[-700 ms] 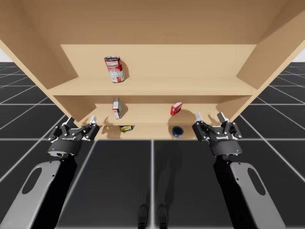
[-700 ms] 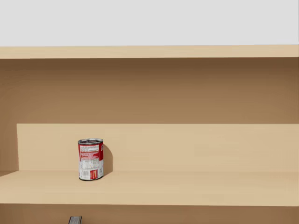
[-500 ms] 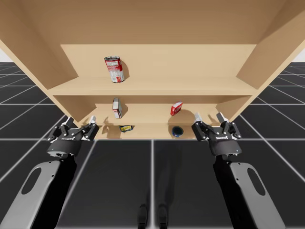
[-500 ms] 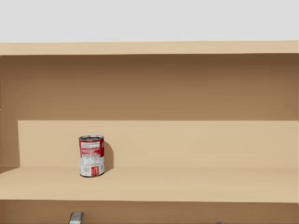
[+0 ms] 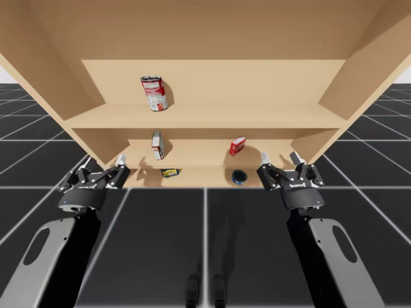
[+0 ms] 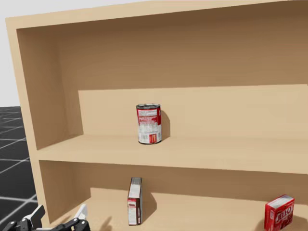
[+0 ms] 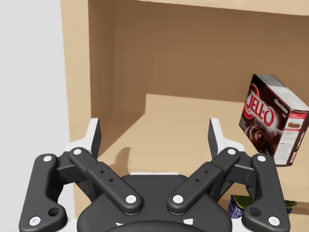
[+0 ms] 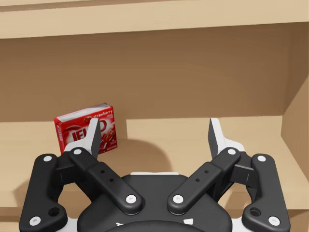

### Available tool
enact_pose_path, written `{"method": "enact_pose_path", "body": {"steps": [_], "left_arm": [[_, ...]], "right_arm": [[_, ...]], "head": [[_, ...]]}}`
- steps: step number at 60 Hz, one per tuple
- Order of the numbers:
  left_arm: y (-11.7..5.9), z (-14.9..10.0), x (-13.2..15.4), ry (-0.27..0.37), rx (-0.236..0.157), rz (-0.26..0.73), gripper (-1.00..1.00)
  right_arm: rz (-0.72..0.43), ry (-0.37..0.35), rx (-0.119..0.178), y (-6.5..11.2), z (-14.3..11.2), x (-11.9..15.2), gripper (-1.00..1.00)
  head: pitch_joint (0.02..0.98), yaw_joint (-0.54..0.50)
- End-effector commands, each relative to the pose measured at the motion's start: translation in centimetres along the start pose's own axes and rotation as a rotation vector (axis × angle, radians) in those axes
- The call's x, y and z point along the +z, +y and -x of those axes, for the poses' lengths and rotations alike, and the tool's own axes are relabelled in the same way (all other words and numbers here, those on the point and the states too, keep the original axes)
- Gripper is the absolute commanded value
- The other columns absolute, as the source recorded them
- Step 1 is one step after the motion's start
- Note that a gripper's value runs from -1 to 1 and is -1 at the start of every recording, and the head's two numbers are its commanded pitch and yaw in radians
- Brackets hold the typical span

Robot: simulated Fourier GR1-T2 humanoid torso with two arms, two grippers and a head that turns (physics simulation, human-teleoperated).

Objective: Look through the shelves, find the red soup can, and take it.

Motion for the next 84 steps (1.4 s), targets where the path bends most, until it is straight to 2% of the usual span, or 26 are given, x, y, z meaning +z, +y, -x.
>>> {"method": "enact_pose_path", "body": {"steps": [1, 7, 12, 16, 24, 32, 35, 38, 40, 44, 56, 62, 65, 77, 78, 82, 84], "left_arm": [[-0.7, -1.1, 0.8, -0.010, 0.012, 0.011, -1.00], [-1.3, -2.7, 1.7, 0.026, -0.003, 0.020, -1.00], [-2.1, -5.2, 3.1, 0.065, -0.025, 0.049, -1.00], [-2.7, -7.1, 4.0, 0.063, -0.042, 0.087, -1.00], [-4.4, -11.4, 4.8, 0.054, -0.042, 0.188, -1.00], [-6.2, -14.5, 3.9, 0.017, -0.040, 0.239, -1.00], [-6.9, -15.0, 3.1, 0.025, -0.029, 0.255, -1.00], [-7.5, -15.3, 2.0, 0.038, -0.015, 0.270, -1.00], [-7.7, -15.2, 1.4, 0.039, -0.021, 0.268, -1.00], [-8.5, -14.9, -0.4, 0.057, 0.006, 0.280, -1.00], [-10.7, -14.4, -4.3, 0.070, -0.006, 0.263, -1.00], [-11.8, -14.5, -6.1, 0.075, 0.004, 0.279, -1.00], [-12.3, -14.5, -6.7, 0.070, -0.014, 0.267, -1.00], [-13.5, -14.6, -8.6, 0.074, -0.019, 0.262, -1.00], [-13.7, -14.6, -9.1, 0.073, -0.031, 0.256, -1.00], [-14.1, -14.4, -9.9, 0.077, -0.031, 0.248, -1.00], [-14.3, -14.2, -10.3, 0.076, -0.044, 0.234, -1.00]], "right_arm": [[0.002, 0.001, 0.000, 0.0, 0.0, 0.0, -1.00], [0.010, 0.003, -0.004, -0.1, 0.0, 0.0, -1.00], [0.017, 0.005, -0.013, -0.3, 0.0, -0.1, -1.00], [0.018, 0.005, -0.013, -0.4, 0.0, -0.1, -1.00], [0.015, 0.005, -0.018, -0.4, 0.0, -0.1, -1.00], [0.016, 0.004, -0.020, -0.5, 0.0, -0.1, -1.00], [0.017, 0.005, -0.019, -0.5, 0.0, -0.1, -1.00], [0.017, 0.006, -0.019, -0.5, 0.0, -0.2, -1.00], [0.017, 0.005, -0.019, -0.5, 0.0, -0.2, -1.00], [0.018, 0.006, -0.021, -0.5, 0.0, -0.2, -1.00], [0.021, 0.008, -0.025, -0.6, 0.0, -0.3, -1.00], [0.023, 0.008, -0.030, -0.7, -0.1, -0.3, -1.00], [0.024, 0.008, -0.031, -0.8, -0.1, -0.3, -1.00], [0.024, 0.007, -0.033, -0.9, -0.1, -0.3, -1.00], [0.025, 0.007, -0.034, -0.9, -0.1, -0.3, -1.00], [0.027, 0.008, -0.034, -1.0, -0.1, -0.3, -1.00], [0.028, 0.008, -0.035, -1.0, -0.1, -0.2, -1.00]], "head": [[0.226, 0.23], [0.228, 0.23], [0.227, 0.23], [0.227, 0.22], [0.227, 0.23], [0.224, 0.25], [0.223, 0.25], [0.222, 0.25], [0.223, 0.25], [0.221, 0.26], [0.221, 0.26], [0.222, 0.26], [0.222, 0.26], [0.223, 0.25], [0.223, 0.25], [0.222, 0.25], [0.223, 0.24]]}}
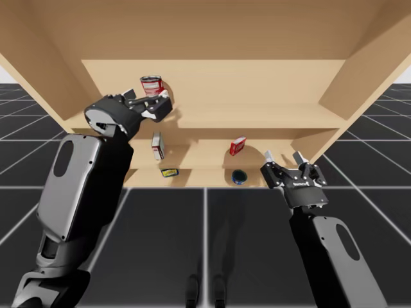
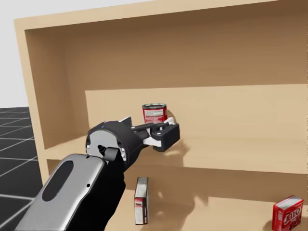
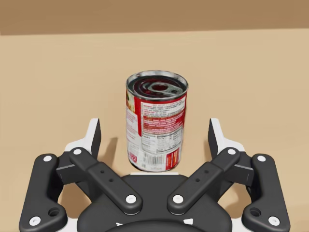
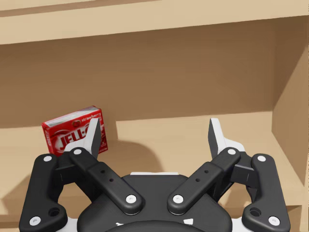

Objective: Look through the shelves, find the red soup can, and take it.

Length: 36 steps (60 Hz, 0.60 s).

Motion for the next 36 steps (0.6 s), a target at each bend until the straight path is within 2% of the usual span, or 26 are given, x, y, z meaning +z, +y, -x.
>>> {"method": "enact_pose_path", "body": {"steps": [1, 4, 6, 17, 18, 19, 20, 26, 31, 36], "left_arm": [[-0.5, 0.5, -2.6, 0.020, -0.027, -0.033, -1.00], [-0.7, 0.7, -3.1, 0.020, -0.035, -0.038, -1.00], [-0.8, 0.9, -3.6, 0.015, -0.059, -0.060, -1.00], [-1.4, 1.3, -4.7, 0.024, -0.076, -0.067, -0.97], [-1.4, 1.3, -4.7, 0.024, -0.087, -0.073, -0.35], [-1.4, 1.3, -4.7, 0.023, -0.084, -0.072, 0.09], [-1.5, 1.4, -4.6, 0.022, -0.087, -0.070, 0.91], [-1.5, 1.0, -4.2, 0.010, -0.085, -0.067, 0.95], [-1.4, 0.2, -3.0, -0.011, -0.044, -0.037, 0.96], [-1.3, -0.6, -1.5, -0.043, -0.045, -0.028, 0.98]], "right_arm": [[0.003, 0.000, -0.002, -0.2, 0.0, 0.0, -1.00], [0.005, 0.001, -0.003, -0.2, 0.0, 0.0, -1.00], [0.006, 0.000, -0.002, -0.3, -0.1, 0.0, -1.00], [0.008, 0.000, 0.002, -0.3, 0.0, 0.0, -1.00], [0.008, 0.000, 0.001, -0.3, 0.0, 0.0, -1.00], [0.008, -0.001, 0.001, -0.3, 0.0, 0.0, -1.00], [0.008, -0.001, 0.001, -0.3, 0.0, 0.0, -1.00], [0.008, -0.001, 0.000, -0.3, 0.0, 0.0, -1.00], [0.010, -0.001, -0.001, -0.4, 0.0, 0.0, -1.00], [0.012, -0.001, -0.002, -0.4, 0.0, -0.1, -1.00]], "head": [[0.223, 0.24], [0.223, 0.24], [0.223, 0.24], [0.229, 0.24], [0.229, 0.24], [0.228, 0.24], [0.228, 0.24], [0.226, 0.24], [0.226, 0.24], [0.227, 0.24]]}}
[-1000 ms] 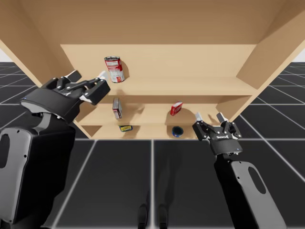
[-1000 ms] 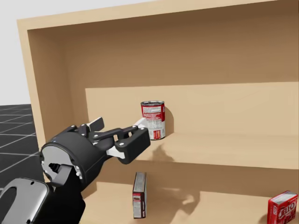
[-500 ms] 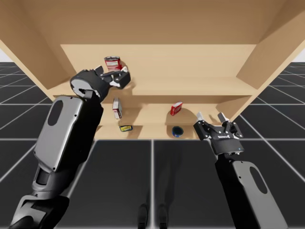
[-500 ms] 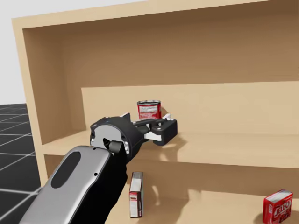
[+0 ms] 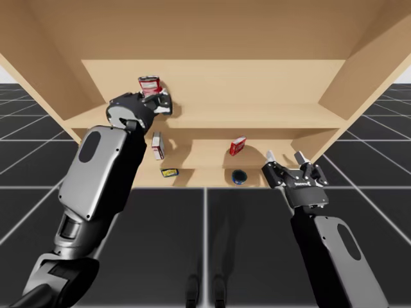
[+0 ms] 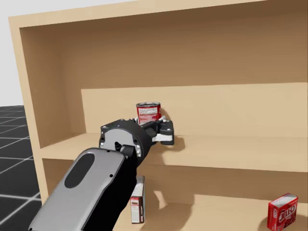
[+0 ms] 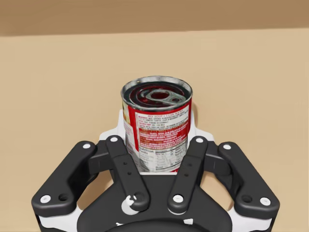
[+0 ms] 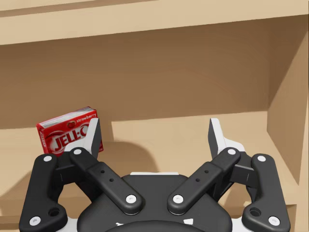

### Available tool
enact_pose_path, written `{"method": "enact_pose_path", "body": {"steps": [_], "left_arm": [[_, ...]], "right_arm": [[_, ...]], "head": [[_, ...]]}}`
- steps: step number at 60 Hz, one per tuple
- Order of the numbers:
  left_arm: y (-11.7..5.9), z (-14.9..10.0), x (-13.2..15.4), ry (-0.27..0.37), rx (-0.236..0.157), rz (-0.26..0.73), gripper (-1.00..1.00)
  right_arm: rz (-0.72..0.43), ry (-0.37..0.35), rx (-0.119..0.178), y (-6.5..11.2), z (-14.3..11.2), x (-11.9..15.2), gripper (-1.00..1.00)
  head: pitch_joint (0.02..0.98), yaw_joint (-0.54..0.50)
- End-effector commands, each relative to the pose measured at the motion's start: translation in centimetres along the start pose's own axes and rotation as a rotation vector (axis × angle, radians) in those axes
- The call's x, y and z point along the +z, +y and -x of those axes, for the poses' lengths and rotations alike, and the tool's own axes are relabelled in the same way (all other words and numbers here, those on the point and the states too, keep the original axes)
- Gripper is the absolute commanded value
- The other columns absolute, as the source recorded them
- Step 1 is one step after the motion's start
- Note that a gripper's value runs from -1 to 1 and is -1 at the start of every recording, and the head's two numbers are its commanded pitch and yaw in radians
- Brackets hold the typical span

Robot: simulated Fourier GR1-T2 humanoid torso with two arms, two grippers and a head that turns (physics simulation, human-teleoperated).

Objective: Look through the shelves, find the red soup can, and take it.

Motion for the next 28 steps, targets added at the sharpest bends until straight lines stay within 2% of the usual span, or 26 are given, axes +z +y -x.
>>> {"method": "enact_pose_path", "body": {"steps": [1, 11, 17, 28], "left_arm": [[0.0, -1.8, 2.0, -0.060, -0.006, 0.084, 1.00], [0.9, -1.6, 6.6, -0.107, -0.074, 0.087, 0.97], [1.8, -1.0, 9.3, -0.112, -0.093, 0.085, 0.92], [3.3, -0.6, 14.5, -0.145, -0.098, 0.086, 0.94]], "right_arm": [[0.003, -0.001, -0.002, -0.1, 0.0, 0.0, -1.00], [0.004, 0.000, -0.001, -0.1, 0.0, -0.1, -1.00], [0.006, -0.001, 0.002, -0.1, 0.0, -0.1, -1.00], [0.008, -0.002, 0.003, -0.1, 0.0, -0.1, -1.00]], "head": [[0.228, 0.24], [0.231, 0.24], [0.233, 0.24], [0.236, 0.24]]}}
